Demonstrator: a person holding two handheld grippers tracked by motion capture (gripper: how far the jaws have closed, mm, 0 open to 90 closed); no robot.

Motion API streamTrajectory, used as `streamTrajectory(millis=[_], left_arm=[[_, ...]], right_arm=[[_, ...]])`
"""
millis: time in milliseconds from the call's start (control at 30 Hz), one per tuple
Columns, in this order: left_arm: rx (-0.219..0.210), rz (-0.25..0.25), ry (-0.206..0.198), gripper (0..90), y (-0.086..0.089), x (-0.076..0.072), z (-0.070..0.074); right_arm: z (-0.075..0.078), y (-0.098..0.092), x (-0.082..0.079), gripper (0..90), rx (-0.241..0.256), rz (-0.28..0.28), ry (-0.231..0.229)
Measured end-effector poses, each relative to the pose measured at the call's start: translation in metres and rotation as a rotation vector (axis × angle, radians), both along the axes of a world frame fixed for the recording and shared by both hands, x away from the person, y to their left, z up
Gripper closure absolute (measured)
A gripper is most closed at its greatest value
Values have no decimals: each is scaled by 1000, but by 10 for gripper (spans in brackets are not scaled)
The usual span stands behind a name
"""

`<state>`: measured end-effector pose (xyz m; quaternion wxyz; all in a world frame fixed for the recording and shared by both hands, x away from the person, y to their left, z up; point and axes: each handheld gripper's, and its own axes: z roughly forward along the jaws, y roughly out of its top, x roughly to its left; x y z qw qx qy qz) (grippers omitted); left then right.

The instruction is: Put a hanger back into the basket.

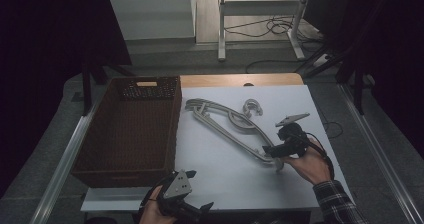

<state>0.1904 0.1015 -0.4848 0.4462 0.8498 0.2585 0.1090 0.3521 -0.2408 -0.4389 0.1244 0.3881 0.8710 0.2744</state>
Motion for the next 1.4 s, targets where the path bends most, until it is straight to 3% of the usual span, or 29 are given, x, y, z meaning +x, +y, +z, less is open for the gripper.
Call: streamTrajectory(millis=[267, 567, 1033, 1400], left_arm=[[9, -1, -2, 2, -1, 0, 0], [19, 1, -3, 3, -1, 0, 0], [30, 3, -5, 4, -2, 0, -1], [28, 3, -4, 5, -2, 0, -1]], right_arm=[[1, 0, 23, 329, -81, -21, 17], [-2, 10, 45, 448, -138, -5, 69], [-10, 25, 74, 547, -221, 4, 127], [-15, 38, 93, 602, -242, 22, 172]])
